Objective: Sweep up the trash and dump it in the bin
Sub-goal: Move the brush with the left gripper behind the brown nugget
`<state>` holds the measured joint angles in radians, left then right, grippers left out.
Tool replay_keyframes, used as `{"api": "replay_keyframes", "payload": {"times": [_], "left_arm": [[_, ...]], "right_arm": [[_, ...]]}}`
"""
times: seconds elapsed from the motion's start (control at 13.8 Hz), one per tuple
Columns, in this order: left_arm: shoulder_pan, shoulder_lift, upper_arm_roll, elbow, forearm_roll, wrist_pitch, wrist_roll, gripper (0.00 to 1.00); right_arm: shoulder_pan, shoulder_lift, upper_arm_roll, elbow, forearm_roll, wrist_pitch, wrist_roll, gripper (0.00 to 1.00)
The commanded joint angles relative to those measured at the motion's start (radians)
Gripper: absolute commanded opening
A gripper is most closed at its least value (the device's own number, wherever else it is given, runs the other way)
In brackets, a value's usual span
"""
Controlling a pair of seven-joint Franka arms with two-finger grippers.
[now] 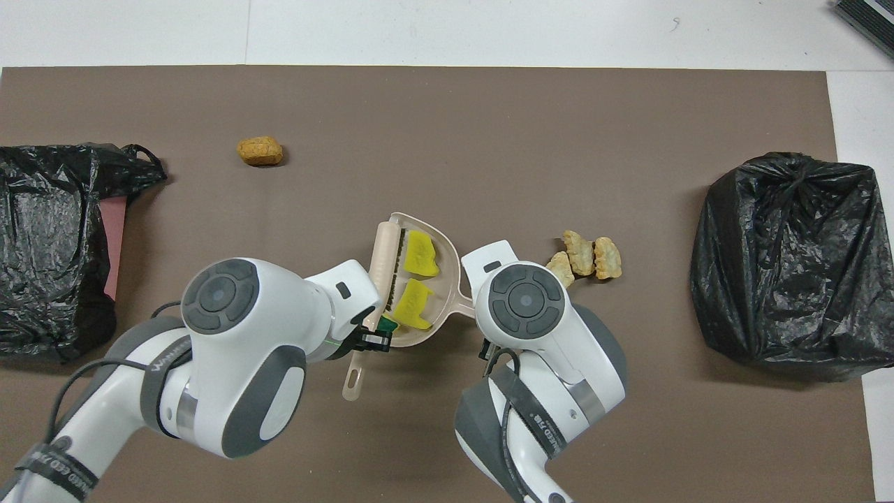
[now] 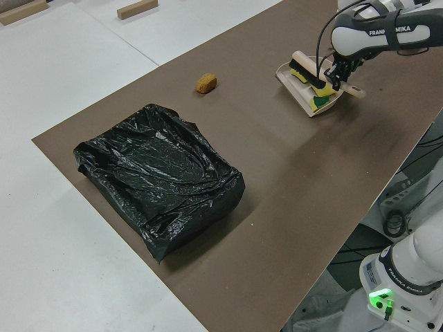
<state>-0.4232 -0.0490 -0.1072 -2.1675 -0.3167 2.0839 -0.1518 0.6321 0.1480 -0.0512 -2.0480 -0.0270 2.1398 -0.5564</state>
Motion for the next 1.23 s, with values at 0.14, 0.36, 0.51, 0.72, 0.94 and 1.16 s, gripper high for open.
{"api": "replay_keyframes", "payload": {"times": [0.14, 0.36, 0.51, 0.72, 0.94, 1.16], "left_arm": [[0.165, 0.027, 0.004, 0.119, 0.098, -0.091, -0.006, 0.00], [0.247, 0.082, 0.004, 0.167, 0.239, -0.067, 0.011, 0.00], [0.299, 0.168, 0.004, 0.247, 0.318, -0.053, 0.066, 0.00], [0.391, 0.241, 0.004, 0.302, 0.356, 0.031, 0.219, 0.00], [0.439, 0.332, 0.004, 0.360, 0.410, 0.105, 0.287, 0.00], [0.457, 0.423, 0.004, 0.459, 0.438, 0.107, 0.328, 0.00]], "right_arm": [[-0.002, -0.004, 0.004, -0.003, -0.014, 0.003, 0.032, 0.00], [-0.002, -0.005, 0.004, -0.006, -0.014, -0.001, 0.038, 0.00], [-0.002, -0.007, 0.002, -0.008, -0.014, -0.001, 0.038, 0.00], [-0.002, -0.008, 0.002, -0.008, -0.014, -0.001, 0.038, 0.00], [-0.002, -0.010, 0.004, -0.009, -0.014, -0.001, 0.058, 0.00], [0.000, -0.010, 0.004, -0.009, -0.014, -0.001, 0.059, 0.00]]}}
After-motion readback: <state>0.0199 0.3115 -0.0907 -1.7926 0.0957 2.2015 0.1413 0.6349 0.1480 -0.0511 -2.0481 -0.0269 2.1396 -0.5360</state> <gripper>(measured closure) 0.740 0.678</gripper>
